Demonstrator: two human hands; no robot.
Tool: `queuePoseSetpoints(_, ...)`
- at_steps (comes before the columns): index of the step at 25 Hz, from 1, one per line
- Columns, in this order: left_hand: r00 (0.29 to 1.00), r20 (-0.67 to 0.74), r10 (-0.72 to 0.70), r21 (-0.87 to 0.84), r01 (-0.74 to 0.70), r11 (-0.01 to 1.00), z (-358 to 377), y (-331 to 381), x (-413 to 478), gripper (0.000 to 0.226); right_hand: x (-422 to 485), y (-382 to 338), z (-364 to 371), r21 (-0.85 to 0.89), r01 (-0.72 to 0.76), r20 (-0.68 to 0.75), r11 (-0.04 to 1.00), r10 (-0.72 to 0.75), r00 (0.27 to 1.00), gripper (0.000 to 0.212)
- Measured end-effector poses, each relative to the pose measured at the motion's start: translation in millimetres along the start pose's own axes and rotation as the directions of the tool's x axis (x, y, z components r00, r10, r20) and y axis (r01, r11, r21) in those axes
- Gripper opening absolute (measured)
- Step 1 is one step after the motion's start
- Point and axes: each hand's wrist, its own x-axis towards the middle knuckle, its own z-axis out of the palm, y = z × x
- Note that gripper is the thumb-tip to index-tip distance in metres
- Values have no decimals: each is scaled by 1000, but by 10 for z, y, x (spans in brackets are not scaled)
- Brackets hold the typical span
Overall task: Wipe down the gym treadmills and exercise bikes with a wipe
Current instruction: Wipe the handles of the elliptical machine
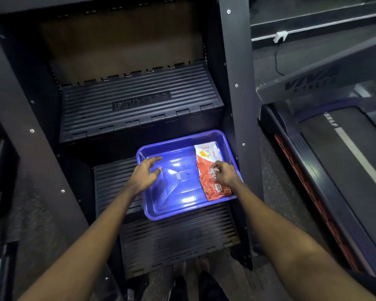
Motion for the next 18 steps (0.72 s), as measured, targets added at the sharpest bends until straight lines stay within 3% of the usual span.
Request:
queuePoseSetpoints(6,1000,15,9,28,-9,1000,18,-22,20,43,37,-23,-36,-140,-56,98,989,70,993,33)
queuePoseSetpoints(11,999,43,-4,42,2,999,54,-38,46,45,-10,-34,-55,-304,88,132,949,-50,990,33)
queuePoseSetpoints(15,997,71,1,51,-4,999,118,-14,56,45,-33,-25,23,-250,57,46,967,-47,998,15)
queuePoseSetpoints(18,997,81,9,59,-14,998,141,-10,58,45,-81,19,-7,-153,34,16,988,-32,999,29)
